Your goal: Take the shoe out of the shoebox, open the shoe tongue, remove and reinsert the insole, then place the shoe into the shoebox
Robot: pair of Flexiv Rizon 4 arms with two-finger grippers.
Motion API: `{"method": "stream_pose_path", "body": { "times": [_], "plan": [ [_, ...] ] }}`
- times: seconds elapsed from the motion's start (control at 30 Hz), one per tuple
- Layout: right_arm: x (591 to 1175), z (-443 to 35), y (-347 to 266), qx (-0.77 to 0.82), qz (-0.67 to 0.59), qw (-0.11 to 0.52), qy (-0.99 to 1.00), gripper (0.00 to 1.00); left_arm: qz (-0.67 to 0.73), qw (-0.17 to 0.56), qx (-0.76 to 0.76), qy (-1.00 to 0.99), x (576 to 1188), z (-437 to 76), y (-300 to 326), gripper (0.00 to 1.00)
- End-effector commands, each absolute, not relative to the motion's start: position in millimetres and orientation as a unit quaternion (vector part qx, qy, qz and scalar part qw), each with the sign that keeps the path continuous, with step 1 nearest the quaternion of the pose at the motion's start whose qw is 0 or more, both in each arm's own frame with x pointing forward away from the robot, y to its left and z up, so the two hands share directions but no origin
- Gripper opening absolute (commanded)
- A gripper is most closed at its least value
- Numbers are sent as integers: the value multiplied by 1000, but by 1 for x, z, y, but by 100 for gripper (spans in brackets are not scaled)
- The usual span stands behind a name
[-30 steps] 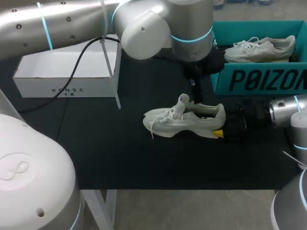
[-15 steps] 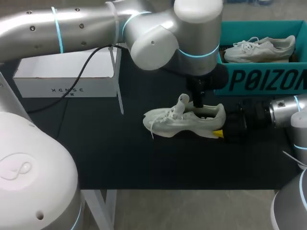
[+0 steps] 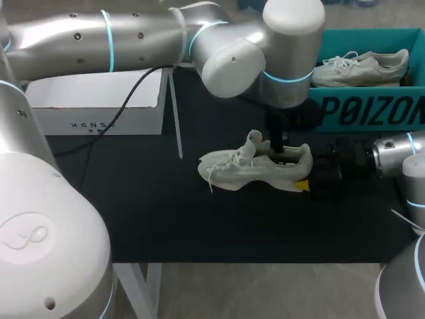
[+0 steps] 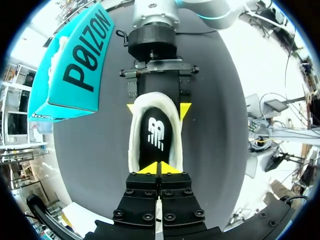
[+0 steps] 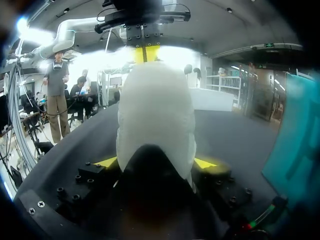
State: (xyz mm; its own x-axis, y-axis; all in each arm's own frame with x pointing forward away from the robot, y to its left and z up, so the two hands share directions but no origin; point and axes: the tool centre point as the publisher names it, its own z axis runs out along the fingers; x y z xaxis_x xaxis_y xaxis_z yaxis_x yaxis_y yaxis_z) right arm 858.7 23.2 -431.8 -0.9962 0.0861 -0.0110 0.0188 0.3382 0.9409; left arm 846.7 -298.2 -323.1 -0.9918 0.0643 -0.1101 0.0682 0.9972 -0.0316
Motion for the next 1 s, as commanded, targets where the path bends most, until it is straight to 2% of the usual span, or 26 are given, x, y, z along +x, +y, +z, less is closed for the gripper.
{"method": "stream_pose_path", "body": {
  "times": [0.03,0.47,0.93,0.97,1.0],
  "plan": [
    [859,-435,25,33,573,30,818,0,-11,47,39,998,848,-334,-302,0],
    [859,-435,25,33,573,30,818,0,6,24,58,998,830,-367,-300,0],
    [859,-435,25,33,573,30,818,0,15,15,61,998,830,-379,-297,0],
    [859,-435,25,33,573,30,818,0,16,15,62,998,830,-379,-297,4],
    [859,-435,25,33,573,30,818,0,16,15,64,998,830,-380,-297,12]
  ]
}}
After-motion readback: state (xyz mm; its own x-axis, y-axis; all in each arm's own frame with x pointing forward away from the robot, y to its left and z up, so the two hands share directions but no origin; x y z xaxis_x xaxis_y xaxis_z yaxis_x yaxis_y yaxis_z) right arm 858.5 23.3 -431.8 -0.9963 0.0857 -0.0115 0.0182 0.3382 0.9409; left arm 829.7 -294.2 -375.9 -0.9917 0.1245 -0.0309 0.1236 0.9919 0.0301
